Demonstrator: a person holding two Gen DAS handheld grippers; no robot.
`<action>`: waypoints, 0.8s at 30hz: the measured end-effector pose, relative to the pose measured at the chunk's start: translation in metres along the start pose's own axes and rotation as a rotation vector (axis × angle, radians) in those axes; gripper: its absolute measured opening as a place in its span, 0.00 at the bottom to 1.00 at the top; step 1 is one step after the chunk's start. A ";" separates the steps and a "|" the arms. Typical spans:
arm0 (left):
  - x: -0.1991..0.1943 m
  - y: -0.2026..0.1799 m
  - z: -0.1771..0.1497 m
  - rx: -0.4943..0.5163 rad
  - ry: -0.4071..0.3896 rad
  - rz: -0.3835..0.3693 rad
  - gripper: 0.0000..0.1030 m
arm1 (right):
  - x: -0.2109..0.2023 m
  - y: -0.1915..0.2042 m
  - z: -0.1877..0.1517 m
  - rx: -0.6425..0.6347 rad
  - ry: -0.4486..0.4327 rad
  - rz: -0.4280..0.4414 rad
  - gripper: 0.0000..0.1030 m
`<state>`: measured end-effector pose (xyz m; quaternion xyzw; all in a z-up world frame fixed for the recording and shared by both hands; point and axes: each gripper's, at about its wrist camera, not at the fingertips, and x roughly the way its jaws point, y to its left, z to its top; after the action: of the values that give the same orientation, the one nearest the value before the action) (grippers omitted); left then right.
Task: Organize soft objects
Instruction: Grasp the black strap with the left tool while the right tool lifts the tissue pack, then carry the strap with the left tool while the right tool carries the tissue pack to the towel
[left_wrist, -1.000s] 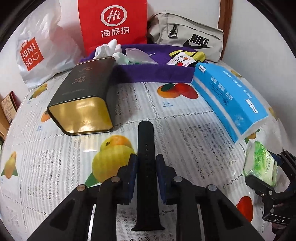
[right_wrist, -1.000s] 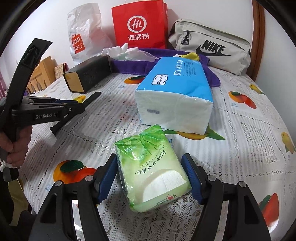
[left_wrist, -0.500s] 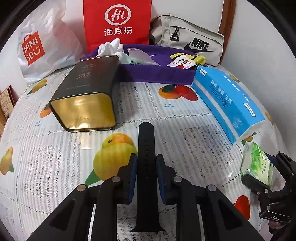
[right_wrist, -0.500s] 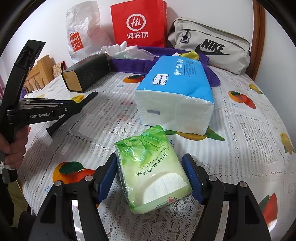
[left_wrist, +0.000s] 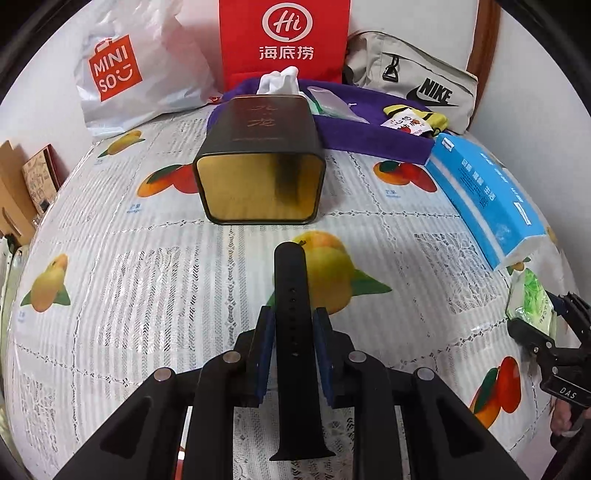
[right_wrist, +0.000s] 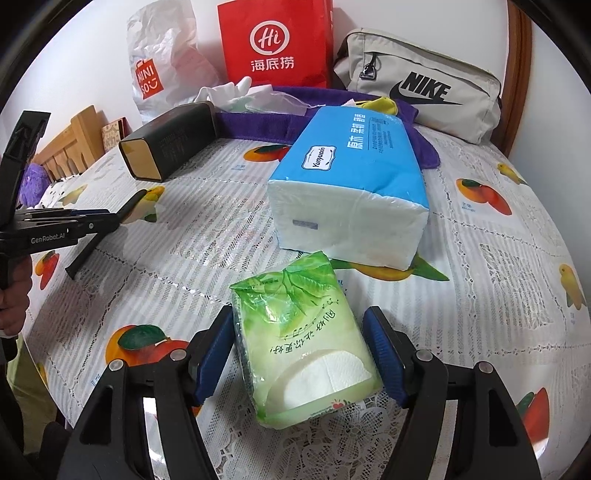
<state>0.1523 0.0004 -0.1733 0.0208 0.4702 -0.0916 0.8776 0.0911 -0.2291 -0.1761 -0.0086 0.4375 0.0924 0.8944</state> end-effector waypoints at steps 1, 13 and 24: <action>0.000 -0.001 0.000 0.000 -0.005 0.006 0.21 | 0.001 0.000 0.001 0.001 -0.001 0.002 0.69; 0.002 -0.001 0.004 -0.014 0.005 0.010 0.20 | 0.006 0.000 0.010 0.015 0.025 -0.007 0.69; -0.004 0.006 0.007 -0.076 0.023 -0.047 0.19 | 0.000 -0.008 0.020 0.084 0.062 0.049 0.51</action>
<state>0.1569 0.0064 -0.1663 -0.0226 0.4839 -0.0942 0.8697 0.1085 -0.2345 -0.1644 0.0370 0.4687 0.0956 0.8774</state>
